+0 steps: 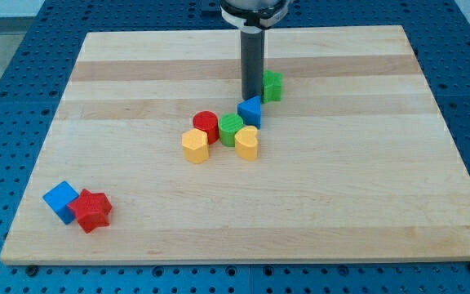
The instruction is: Push the green circle right to the red star
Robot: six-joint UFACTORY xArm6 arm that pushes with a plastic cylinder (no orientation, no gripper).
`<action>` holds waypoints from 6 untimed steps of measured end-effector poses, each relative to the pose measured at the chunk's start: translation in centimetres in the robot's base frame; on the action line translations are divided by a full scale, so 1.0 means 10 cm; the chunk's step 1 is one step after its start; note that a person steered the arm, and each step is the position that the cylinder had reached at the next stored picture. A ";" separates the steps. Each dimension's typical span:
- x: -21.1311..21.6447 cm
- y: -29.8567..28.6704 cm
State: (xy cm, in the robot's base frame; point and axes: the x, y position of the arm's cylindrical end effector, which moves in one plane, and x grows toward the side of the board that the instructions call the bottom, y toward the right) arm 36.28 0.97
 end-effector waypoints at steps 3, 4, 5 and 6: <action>0.92 -0.19; 1.05 -0.32; 1.18 -0.60; 1.33 -0.89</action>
